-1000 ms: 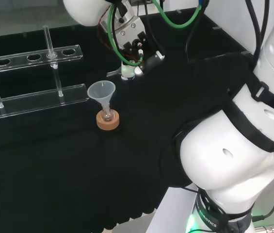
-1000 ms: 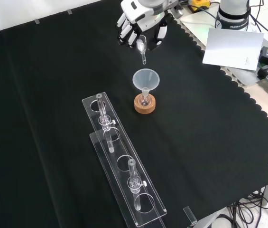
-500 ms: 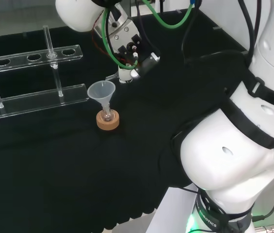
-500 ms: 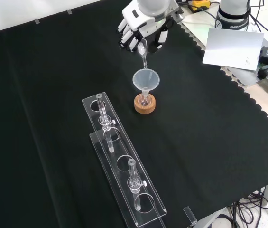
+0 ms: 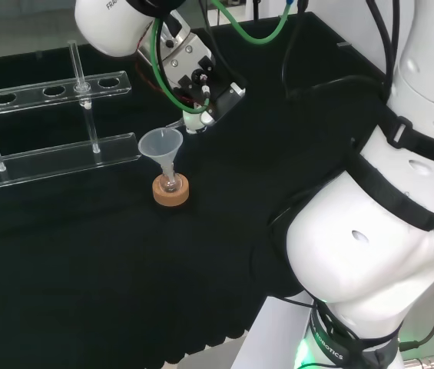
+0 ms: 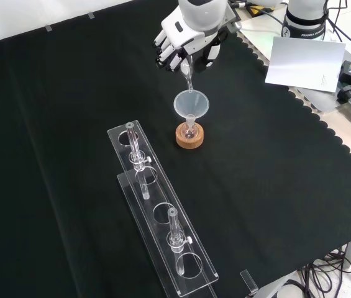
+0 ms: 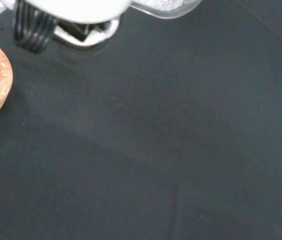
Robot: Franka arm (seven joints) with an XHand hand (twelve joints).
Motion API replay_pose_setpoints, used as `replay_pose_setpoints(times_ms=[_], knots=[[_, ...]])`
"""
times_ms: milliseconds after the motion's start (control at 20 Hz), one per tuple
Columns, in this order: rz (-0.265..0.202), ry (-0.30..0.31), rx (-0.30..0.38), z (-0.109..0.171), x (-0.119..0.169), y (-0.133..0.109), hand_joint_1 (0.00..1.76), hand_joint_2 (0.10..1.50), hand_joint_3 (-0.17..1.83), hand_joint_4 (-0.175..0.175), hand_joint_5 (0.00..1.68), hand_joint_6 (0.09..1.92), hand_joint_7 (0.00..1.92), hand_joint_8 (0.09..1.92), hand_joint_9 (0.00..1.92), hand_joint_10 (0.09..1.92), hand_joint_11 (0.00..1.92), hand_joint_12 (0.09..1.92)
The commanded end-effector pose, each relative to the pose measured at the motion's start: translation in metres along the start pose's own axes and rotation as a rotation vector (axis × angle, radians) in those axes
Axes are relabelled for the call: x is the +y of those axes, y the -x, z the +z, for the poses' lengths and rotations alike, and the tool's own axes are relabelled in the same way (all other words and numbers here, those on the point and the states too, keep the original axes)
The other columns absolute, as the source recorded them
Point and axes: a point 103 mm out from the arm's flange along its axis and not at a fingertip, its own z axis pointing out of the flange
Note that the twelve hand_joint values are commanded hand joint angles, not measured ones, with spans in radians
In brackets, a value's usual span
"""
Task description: Pour all the NaCl from the weighing funnel into the round-bottom flask.
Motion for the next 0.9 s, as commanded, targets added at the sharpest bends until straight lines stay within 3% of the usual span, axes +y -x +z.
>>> replay_pose_setpoints(times_ms=[50, 900], knots=[[0.004, -0.007, -0.035, -0.0012, 0.0004, -0.0031, 1.11, 0.69, 0.62, 0.175, 1.22, 0.75, 0.58, 0.68, 0.92, 0.38, 0.74, 1.10], [0.035, -0.030, -0.106, -0.0022, 0.0011, -0.0032, 1.11, 0.69, 0.62, 0.175, 1.22, 0.75, 0.57, 0.67, 0.92, 0.37, 0.75, 1.09]])
